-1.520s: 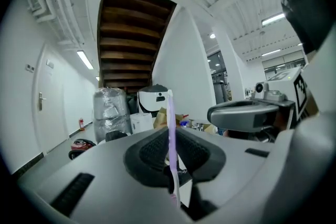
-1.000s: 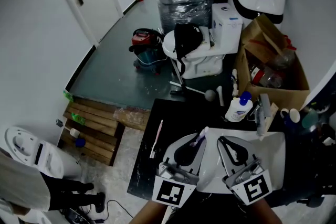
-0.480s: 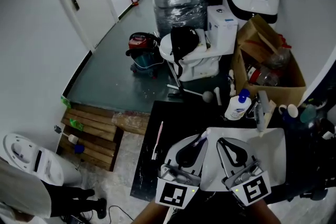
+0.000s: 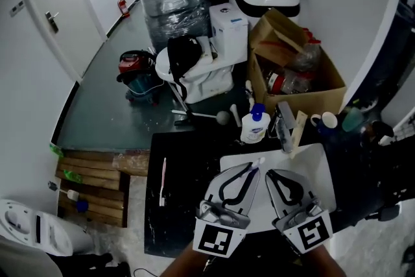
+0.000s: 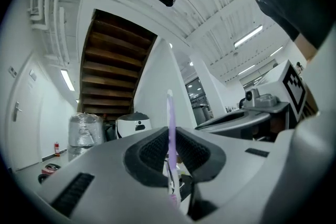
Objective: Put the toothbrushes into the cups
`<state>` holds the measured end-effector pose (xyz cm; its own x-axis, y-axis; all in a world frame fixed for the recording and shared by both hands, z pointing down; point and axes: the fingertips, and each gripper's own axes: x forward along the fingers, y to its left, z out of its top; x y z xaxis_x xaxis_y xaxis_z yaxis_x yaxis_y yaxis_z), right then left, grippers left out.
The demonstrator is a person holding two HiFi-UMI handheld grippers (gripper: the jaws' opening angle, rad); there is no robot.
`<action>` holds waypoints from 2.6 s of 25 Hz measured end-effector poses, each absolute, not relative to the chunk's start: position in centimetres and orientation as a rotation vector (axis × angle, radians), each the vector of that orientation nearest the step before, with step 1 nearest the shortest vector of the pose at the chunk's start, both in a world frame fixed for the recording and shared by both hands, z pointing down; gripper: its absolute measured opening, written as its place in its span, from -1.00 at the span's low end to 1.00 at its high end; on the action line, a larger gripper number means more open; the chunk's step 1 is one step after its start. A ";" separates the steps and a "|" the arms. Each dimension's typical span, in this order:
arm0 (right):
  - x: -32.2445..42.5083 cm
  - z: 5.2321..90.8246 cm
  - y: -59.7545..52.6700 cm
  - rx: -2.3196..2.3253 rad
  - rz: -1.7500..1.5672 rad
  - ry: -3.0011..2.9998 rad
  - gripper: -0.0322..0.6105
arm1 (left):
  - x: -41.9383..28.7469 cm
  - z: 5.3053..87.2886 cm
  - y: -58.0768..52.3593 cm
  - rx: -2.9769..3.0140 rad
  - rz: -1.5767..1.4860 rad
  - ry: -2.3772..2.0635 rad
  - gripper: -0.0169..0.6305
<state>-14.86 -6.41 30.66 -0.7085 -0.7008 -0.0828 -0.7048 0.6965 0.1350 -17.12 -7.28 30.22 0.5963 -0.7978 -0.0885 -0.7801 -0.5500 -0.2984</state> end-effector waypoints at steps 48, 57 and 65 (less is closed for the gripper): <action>21.3 30.8 -8.4 -1.157 0.209 2.805 -0.79 | 18.7 29.8 -9.7 -2.509 -0.139 1.279 -0.80; 21.2 31.2 -8.2 -1.181 0.205 2.814 -0.79 | 18.0 29.7 -9.8 -2.529 -0.074 1.310 -0.80; 20.1 31.3 -7.8 -1.176 0.222 2.830 -0.79 | 17.2 29.7 -9.5 -2.513 -0.103 1.285 -0.80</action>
